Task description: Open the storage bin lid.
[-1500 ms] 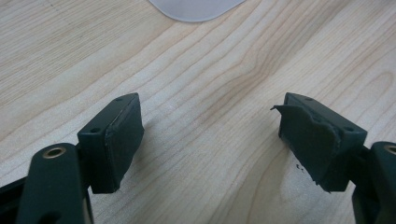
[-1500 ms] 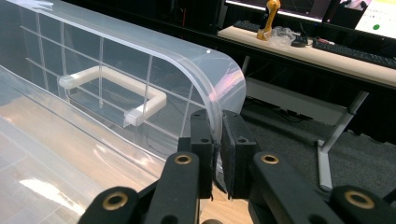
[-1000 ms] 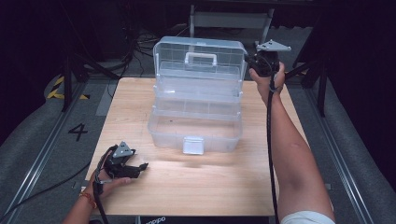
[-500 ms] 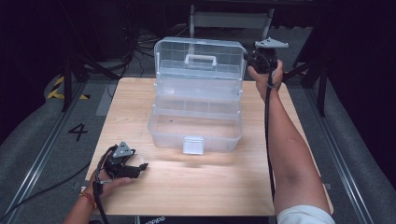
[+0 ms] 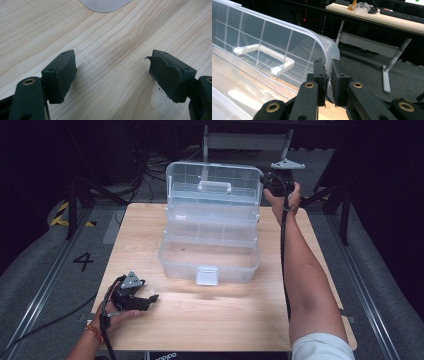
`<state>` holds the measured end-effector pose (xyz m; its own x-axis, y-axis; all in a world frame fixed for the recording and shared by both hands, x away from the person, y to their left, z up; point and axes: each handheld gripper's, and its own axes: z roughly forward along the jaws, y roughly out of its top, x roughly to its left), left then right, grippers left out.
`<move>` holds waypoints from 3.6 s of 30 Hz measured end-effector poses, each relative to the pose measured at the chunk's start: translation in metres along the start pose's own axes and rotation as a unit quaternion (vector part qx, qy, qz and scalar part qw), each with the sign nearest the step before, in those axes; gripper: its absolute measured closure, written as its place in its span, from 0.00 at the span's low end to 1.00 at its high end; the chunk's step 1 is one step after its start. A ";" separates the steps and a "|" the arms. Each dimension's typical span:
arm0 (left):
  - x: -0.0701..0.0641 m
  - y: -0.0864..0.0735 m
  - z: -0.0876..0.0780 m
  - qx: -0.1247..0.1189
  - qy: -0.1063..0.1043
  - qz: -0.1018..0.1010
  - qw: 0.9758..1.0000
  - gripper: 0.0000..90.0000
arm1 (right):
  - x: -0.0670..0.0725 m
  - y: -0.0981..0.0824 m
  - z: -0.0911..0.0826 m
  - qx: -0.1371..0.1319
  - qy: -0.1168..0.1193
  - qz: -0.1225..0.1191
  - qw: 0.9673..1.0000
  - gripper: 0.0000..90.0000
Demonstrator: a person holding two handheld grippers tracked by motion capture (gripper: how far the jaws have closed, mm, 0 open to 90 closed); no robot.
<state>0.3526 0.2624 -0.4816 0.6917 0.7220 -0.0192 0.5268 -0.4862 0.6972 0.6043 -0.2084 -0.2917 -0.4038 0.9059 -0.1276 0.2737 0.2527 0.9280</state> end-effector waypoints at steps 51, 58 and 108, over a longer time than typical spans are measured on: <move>0.000 0.000 -0.001 0.007 -0.002 0.002 1.000 0.25 | -0.004 -0.007 0.030 0.042 -0.027 -0.023 0.998 0.87; 0.000 0.000 -0.001 0.006 -0.003 0.002 1.000 0.25 | -0.004 -0.006 0.022 0.043 -0.020 -0.029 0.998 0.89; 0.000 0.000 0.000 0.005 0.000 0.003 1.000 0.25 | 0.028 -0.080 -0.113 0.069 0.091 -0.111 0.987 0.73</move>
<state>0.3524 0.2627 -0.4813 0.6947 0.7192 -0.0141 0.5269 -0.4954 0.6906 0.4719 -0.2415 -0.3303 -0.6144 0.7496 -0.2462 0.2714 0.4938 0.8261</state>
